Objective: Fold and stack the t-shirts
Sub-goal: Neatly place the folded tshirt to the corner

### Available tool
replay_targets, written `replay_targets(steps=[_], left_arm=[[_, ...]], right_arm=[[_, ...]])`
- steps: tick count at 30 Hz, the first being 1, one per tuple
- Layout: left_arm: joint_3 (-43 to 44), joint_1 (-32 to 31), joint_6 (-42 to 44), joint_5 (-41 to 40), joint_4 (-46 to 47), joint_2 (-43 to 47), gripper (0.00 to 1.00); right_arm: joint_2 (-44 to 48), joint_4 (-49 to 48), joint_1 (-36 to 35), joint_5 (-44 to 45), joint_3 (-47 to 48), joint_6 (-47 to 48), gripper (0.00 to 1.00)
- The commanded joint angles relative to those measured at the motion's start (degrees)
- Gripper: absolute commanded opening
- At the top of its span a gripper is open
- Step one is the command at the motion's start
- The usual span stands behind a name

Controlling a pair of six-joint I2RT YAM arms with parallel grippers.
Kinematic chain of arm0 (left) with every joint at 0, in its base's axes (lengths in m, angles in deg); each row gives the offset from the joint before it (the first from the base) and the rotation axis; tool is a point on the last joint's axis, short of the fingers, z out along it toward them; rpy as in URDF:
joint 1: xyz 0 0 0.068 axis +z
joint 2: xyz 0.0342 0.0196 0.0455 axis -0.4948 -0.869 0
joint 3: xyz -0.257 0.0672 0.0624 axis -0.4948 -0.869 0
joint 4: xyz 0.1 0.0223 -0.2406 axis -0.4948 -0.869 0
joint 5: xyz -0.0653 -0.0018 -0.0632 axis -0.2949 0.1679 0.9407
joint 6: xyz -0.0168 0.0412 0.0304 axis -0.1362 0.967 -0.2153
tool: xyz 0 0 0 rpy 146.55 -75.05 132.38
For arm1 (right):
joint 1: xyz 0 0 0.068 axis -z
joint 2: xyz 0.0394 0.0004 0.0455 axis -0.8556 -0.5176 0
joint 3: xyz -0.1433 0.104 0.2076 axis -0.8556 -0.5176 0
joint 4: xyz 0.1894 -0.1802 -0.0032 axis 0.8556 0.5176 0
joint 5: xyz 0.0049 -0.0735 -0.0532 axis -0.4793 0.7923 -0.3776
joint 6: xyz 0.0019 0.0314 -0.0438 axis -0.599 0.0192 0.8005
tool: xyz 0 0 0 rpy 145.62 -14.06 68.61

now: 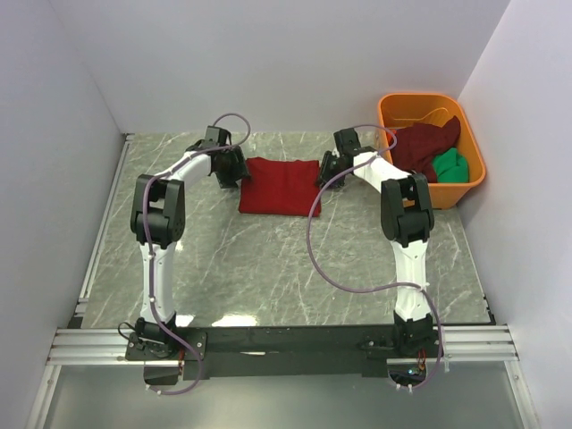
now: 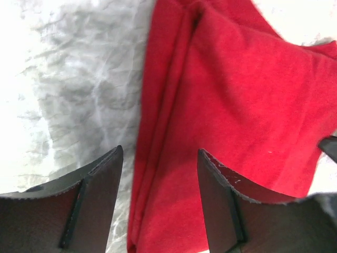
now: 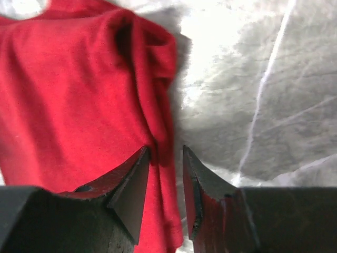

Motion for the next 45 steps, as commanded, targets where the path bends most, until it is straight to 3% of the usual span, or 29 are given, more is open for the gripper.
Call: replay_targets(steps=[1, 10, 15, 20, 25, 35, 45], left_arm=[[3.0, -0.9, 3.2, -0.7, -2.4, -1.4, 0.64], [5.5, -2.5, 4.4, -1.6, -4.8, -4.4, 0.59], [10.3, -3.7, 4.0, -8.2, -9.7, -7.3, 0.39], [10.6, -3.8, 1.1, -6.5, -8.8, -7.8, 0.19], [1.4, -2.4, -6.7, -4.1, -1.3, -2.5, 0.01], [-22.8, 6.7, -22.9, -5.9, 9.9, 12.0, 0.0], [-51.9, 21.9, -34.7, -7.9, 17.6, 35.2, 0.0]], right_arm=[[-0.4, 0.6, 0.4, 1.3, 1.8, 1.0, 0.39], [1.1, -0.7, 0.8, 1.3, -0.1, 0.2, 0.39], [4.7, -1.6, 0.8, 1.6, -2.3, -0.6, 0.38], [8.8, -2.3, 0.8, 2.2, -5.1, -0.8, 0.38], [13.2, -3.3, 0.8, 3.0, -9.2, -1.2, 0.37], [24.3, -7.1, 0.5, 3.5, -19.9, -2.6, 0.34], [33.6, -9.0, -4.8, 5.3, -29.1, -2.8, 0.33]])
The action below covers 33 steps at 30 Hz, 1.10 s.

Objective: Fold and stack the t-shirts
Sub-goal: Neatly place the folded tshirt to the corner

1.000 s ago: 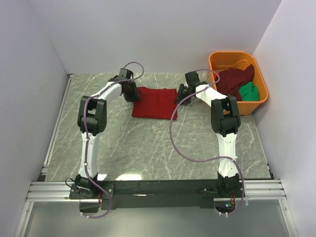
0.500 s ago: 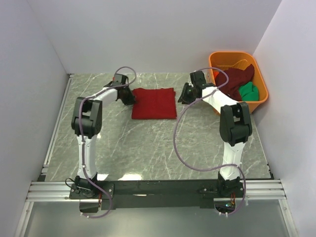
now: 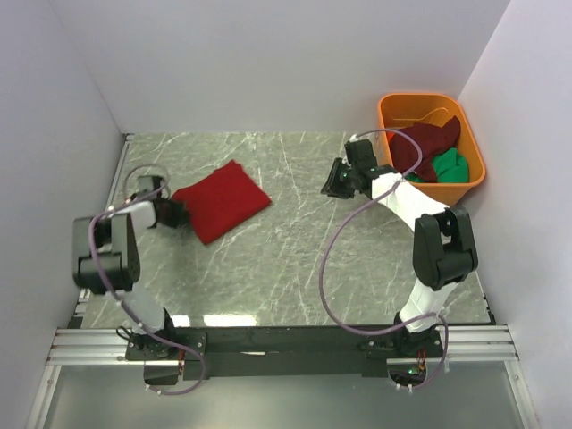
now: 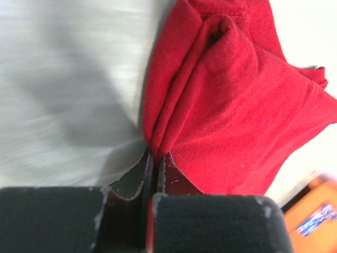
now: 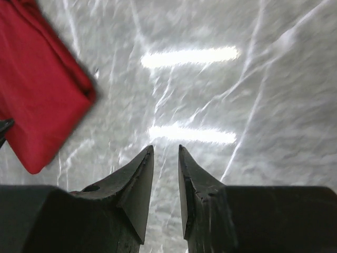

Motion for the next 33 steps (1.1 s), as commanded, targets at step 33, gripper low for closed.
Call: replay_targets(steps=[33], left_arm=[[-36.8, 52.8, -8.8, -5.1, -23.6, 64.7, 0.01]], right_arm=[[27.0, -3.9, -17.6, 6.9, -22.8, -1.3, 0.31]])
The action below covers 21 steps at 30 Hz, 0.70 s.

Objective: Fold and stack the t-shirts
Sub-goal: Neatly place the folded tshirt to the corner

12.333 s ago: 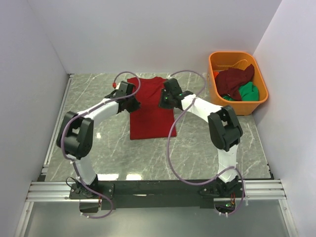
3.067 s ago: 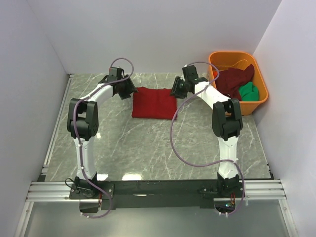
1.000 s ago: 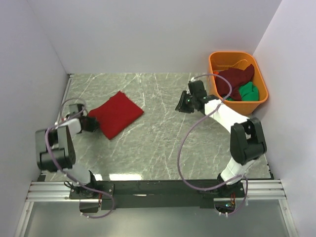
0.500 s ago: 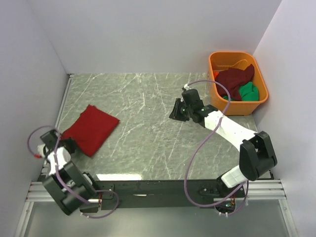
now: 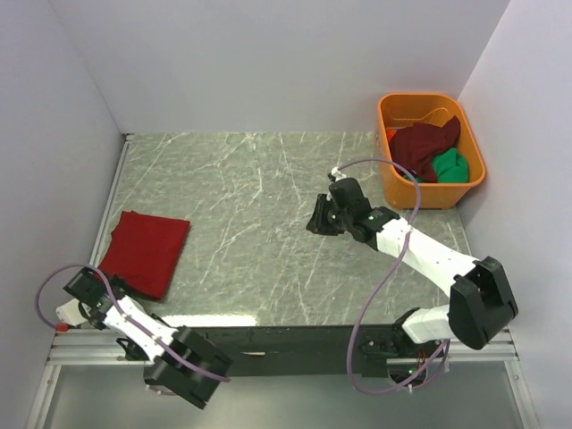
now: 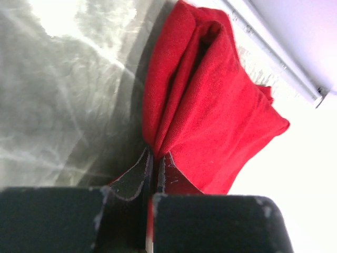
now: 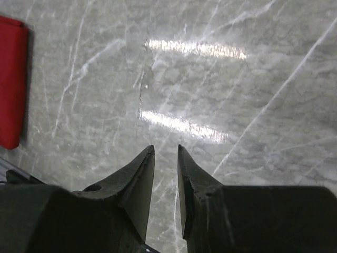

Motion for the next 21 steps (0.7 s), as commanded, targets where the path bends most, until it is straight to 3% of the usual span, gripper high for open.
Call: replay_targets(steps=[1, 7, 9, 10, 12, 13, 14, 21], left_arm=[[1.3, 0.4, -3.4, -4.8, -6.1, 4.1, 0.01], [2.6, 0.4, -6.5, -5.7, -11.2, 6.1, 0.01], [3.0, 0.4, -5.9, -5.7, -11.2, 6.4, 0.09], [3.8, 0.4, -5.6, -5.7, -11.7, 6.3, 0.28], [5.2, 0.4, -5.0, -7.4, -12.7, 6.3, 0.53], [7.1, 0.3, -4.1, -8.4, -13.7, 6.3, 0.85], [8.3, 0.3, -3.6, -9.1, -14.2, 6.2, 0.99], [21.5, 0.2, 8.3, -9.5, -13.5, 3.1, 0.99]], right_arm=[[4.2, -1.2, -0.9, 1.7, -1.8, 0.7, 0.32], [7.9, -1.1, -0.9, 1.9, -4.9, 1.2, 0.31], [8.6, -1.1, -0.9, 1.7, -5.8, 1.2, 0.31], [9.3, -1.1, -0.9, 1.6, -6.1, 1.2, 0.32], [9.8, -1.0, -0.9, 1.5, -6.5, 1.4, 0.32], [10.2, -0.9, -0.9, 1.4, -6.6, 1.3, 0.32], [10.5, -0.9, -0.9, 1.3, -6.7, 1.3, 0.32], [10.9, 0.3, -1.0, 1.5, -5.8, 2.1, 0.34]])
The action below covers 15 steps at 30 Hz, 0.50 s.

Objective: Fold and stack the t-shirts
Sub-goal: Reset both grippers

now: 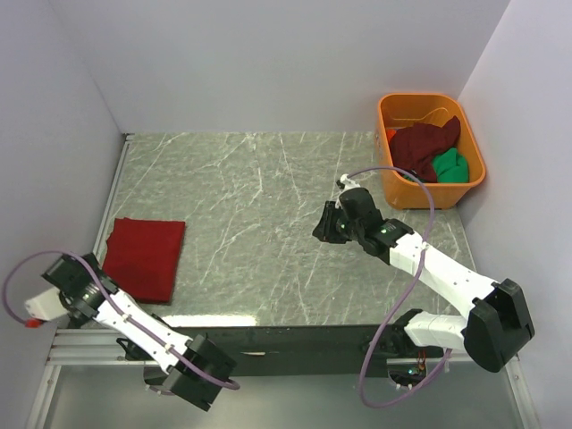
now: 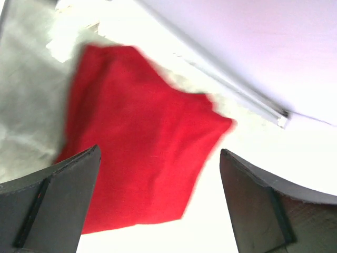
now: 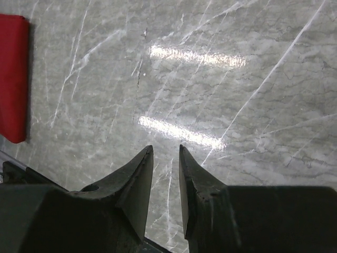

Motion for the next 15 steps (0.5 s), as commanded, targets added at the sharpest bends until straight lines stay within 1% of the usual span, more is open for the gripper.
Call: replay_targets(steps=[1, 2, 3, 4, 5, 7, 8, 9, 10, 11, 12, 13, 14, 15], left_arm=[[6.5, -0.1, 9.2, 0.5, 2.9, -0.2, 0.99], [7.0, -1.4, 10.4, 2.0, 5.7, -0.1, 1.0], [7.5, -2.7, 11.3, 5.1, 7.3, 0.0, 0.99], [7.7, -4.0, 12.1, 6.2, 8.5, 0.4, 1.0], [7.9, -8.4, 12.1, 7.0, 11.1, 0.7, 0.99], [9.5, -15.4, 10.9, 3.5, 12.4, 0.7, 1.0], [10.2, -24.9, 10.2, 1.6, 13.1, 0.0, 0.99], [12.1, -30.1, 8.8, -4.0, 13.4, -1.0, 1.0], [13.1, -35.2, 8.1, -6.9, 13.4, -2.2, 0.99], [14.1, -45.9, 7.4, -10.0, 13.4, -5.5, 0.99], [16.3, -51.4, 6.6, -14.1, 13.1, -7.1, 1.0], [17.3, -56.9, 5.2, -20.9, 12.7, -10.6, 1.0], [18.2, -67.0, 4.8, -24.3, 13.0, -12.2, 0.99], [19.8, -71.5, 3.9, -26.8, 13.2, -13.8, 0.99]], right_arm=[[1.7, 0.4, -0.3, 0.9, 0.6, 1.5, 0.34], [1.8, 0.5, -0.4, 1.0, 0.9, 1.5, 0.34], [2.0, 0.7, -0.4, 1.0, 1.2, 1.5, 0.34], [2.3, 0.7, -0.4, 0.9, 1.4, 1.4, 0.34], [2.4, 0.5, -0.4, 0.8, 1.5, 1.2, 0.34], [2.6, 0.5, -0.4, 0.8, 2.0, 1.0, 0.34], [2.7, 0.5, -0.4, 0.9, 2.6, 1.0, 0.34], [2.9, 0.5, -0.4, 1.4, 2.9, 0.9, 0.34], [3.0, 0.4, -0.4, 1.7, 3.1, 0.7, 0.34], [3.2, 0.4, -0.4, 2.1, 3.4, 0.6, 0.34], [3.4, 0.3, -0.4, 2.3, 3.6, 0.5, 0.34], [3.6, 0.2, -0.4, 3.1, 3.8, 0.5, 0.34], [3.8, 0.2, -0.4, 3.5, 4.0, 0.6, 0.34], [4.3, 0.1, -0.4, 3.7, 4.1, 0.5, 0.34]])
